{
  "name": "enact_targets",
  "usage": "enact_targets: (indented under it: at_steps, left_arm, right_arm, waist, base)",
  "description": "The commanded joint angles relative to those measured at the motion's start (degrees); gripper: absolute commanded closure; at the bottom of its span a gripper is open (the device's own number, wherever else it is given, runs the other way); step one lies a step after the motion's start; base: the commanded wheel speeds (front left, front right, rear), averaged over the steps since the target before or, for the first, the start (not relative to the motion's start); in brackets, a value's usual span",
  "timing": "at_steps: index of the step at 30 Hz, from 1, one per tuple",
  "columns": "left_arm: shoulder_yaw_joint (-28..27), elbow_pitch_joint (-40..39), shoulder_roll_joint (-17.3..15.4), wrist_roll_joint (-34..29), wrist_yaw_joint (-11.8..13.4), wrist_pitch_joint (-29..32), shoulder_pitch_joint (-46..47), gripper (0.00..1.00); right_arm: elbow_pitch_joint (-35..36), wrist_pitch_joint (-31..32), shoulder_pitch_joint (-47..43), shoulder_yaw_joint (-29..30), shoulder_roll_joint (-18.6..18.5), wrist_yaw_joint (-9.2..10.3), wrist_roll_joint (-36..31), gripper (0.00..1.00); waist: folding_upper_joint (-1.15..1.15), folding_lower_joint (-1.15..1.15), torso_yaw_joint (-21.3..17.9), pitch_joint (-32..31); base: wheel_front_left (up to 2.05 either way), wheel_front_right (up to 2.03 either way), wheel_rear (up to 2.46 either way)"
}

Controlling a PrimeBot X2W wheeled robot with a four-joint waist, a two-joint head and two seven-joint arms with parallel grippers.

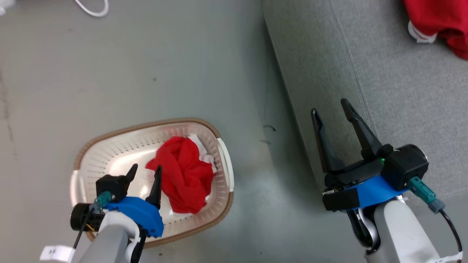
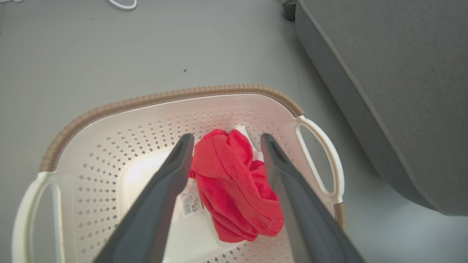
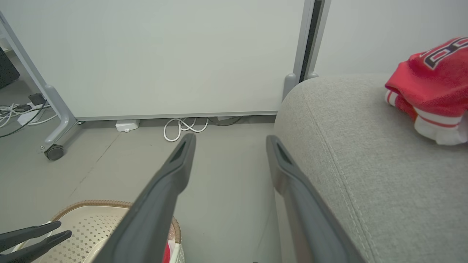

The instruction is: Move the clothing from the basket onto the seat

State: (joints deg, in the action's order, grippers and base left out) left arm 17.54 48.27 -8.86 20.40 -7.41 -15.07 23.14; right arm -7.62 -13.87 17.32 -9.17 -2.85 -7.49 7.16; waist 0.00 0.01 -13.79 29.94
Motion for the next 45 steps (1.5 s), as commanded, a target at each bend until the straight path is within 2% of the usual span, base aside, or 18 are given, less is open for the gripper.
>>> enact_targets:
  at_steps: [1,15,26,30,36,39,40,41,42,45]
  left_arm:
    - [0.41,0.87,-0.51,0.47,-0.05,-0.15,1.93,0.00]
    - [2.89,14.99,-0.83,4.20,-0.04,4.23,13.79,0.00]
    - [2.58,20.18,-0.62,5.33,0.52,4.39,19.52,0.00]
    - [2.77,21.91,-0.69,5.05,2.28,5.50,20.77,0.00]
    - [3.02,23.97,-1.05,4.88,7.03,9.20,21.82,0.00]
    - [3.81,24.43,-1.29,4.38,7.81,11.12,22.19,0.00]
    - [4.00,24.55,-1.36,4.28,7.98,11.73,22.22,0.45]
    - [4.38,24.62,-1.43,4.00,8.03,11.93,22.29,0.81]
    - [4.61,24.66,-1.44,4.03,7.60,12.01,22.39,1.00]
    - [4.81,24.77,-1.44,4.36,6.59,12.51,22.53,1.00]
  right_arm:
    - [0.33,-0.43,1.10,-0.12,-0.07,-0.01,0.42,0.00]
    - [0.44,-1.33,4.04,-1.96,-0.07,-0.01,2.51,0.00]
    - [2.24,-1.40,5.43,-3.71,-0.07,-0.01,4.57,0.00]
    - [2.50,-1.40,5.66,-3.98,-0.07,-0.01,5.03,0.00]
    - [2.78,-1.40,5.86,-4.73,-0.07,-0.01,5.62,0.00]
    - [2.67,-1.40,5.99,-4.84,-0.07,-0.01,5.72,0.00]
    - [2.63,-1.40,6.04,-4.87,-0.07,-0.01,5.75,0.00]
    - [2.57,-1.40,6.06,-4.89,-0.07,-0.01,5.75,0.00]
    - [2.51,-1.40,6.11,-4.92,-0.07,-0.01,5.76,0.00]
    - [2.38,-1.40,6.25,-4.90,-0.07,-0.01,5.77,0.00]
  waist:
    - [0.00,-0.01,-2.46,3.63]
    - [0.00,-0.01,-5.69,13.28]
    - [0.00,-0.01,-7.38,17.23]
    - [0.00,-0.01,-8.02,18.27]
    - [0.00,-0.01,-8.90,19.61]
    - [0.00,-0.01,-9.09,20.08]
    - [0.00,-0.01,-9.11,20.18]
    - [0.00,-0.01,-9.12,20.23]
    - [0.00,-0.01,-9.11,20.25]
    - [0.00,-0.01,-8.95,20.10]
  base:
    - [0.00,0.00,0.00]
    - [0.00,0.00,0.00]
    - [0.00,0.00,0.00]
    - [0.00,0.00,0.00]
    - [0.00,0.00,0.00]
    - [0.00,0.00,0.00]
    - [0.00,0.00,0.00]
    - [0.00,0.00,0.00]
    - [0.00,0.00,0.00]
    - [0.00,0.00,0.00]
